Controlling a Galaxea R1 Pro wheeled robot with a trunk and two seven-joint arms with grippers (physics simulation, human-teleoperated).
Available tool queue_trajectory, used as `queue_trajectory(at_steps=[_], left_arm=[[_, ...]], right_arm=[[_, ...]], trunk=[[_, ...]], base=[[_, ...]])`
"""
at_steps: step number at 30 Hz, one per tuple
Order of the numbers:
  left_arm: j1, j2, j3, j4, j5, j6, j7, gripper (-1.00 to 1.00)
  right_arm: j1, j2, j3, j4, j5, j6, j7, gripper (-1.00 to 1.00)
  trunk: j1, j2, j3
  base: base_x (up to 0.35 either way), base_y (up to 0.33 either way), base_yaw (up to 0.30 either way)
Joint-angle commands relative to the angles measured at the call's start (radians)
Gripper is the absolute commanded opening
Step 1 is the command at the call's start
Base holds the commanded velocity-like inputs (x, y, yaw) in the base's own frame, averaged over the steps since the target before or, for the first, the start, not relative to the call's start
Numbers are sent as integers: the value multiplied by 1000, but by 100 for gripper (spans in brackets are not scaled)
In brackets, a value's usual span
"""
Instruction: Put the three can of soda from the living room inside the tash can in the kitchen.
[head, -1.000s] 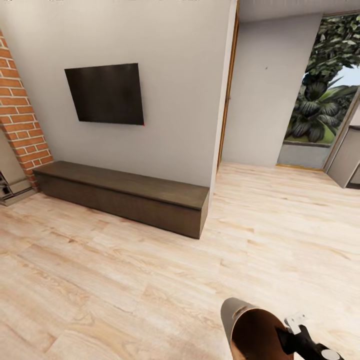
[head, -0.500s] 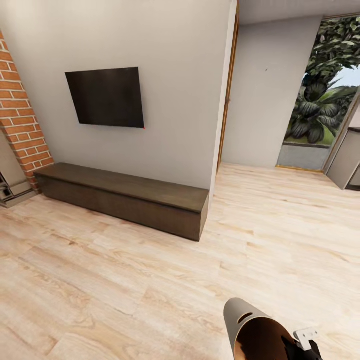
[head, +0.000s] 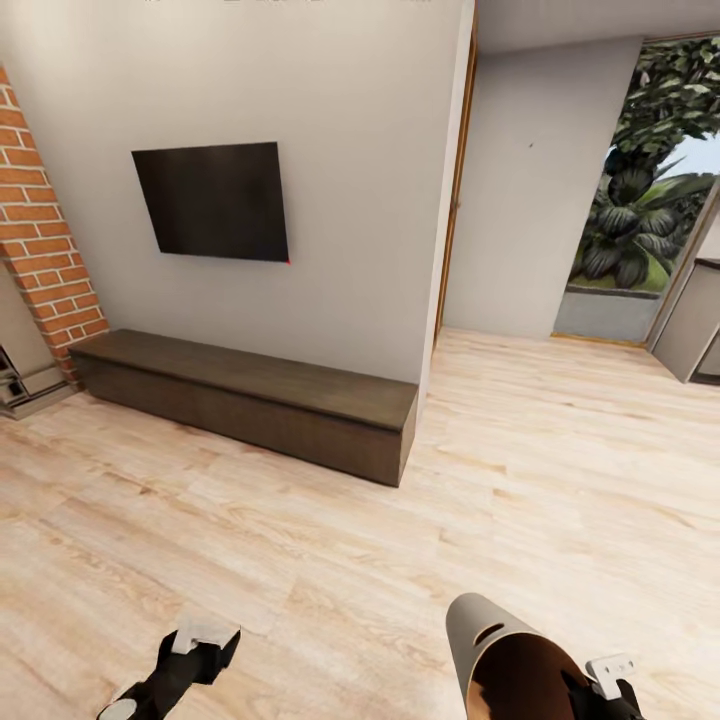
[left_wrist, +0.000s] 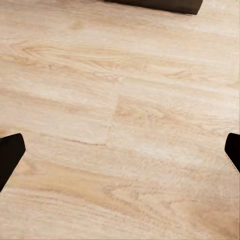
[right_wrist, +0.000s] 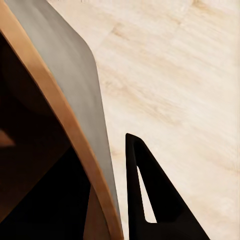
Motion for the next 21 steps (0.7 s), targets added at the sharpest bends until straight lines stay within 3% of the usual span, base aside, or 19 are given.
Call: queue_trajectory(at_steps=[1,6,9,11,17,21], left_arm=[[-6,-1,1,-20,0,18,0,100],[-14,-1,2,-29,-7,-20,2,100],[-16,1,1,68,-8,-58,5,100],[-16,2,0,122,-6,-83,6,100],[-17,-1,-3,182,-14,-126,6,100],[-17,-2,-4,187,-14,-131,6,100]], right_arm=[[-1,-1,-3,-2,-5,0,2,-100],[-3,2,2,-27,0,1,15,-100],[-8,4,3,-105,0,12,104,-100],[-9,8,2,-105,2,9,131,-100],[-25,26,2,-92,-4,4,151,-100],[-37,104,6,-92,7,3,153,-100]], trunk=[[-4,7,3],[-23,42,19],[-35,63,28],[-42,77,35],[-65,119,53],[-81,147,66]], base=[[0,0,0],[0,0,0],[0,0,0],[0,0,0],[0,0,0],[0,0,0]])
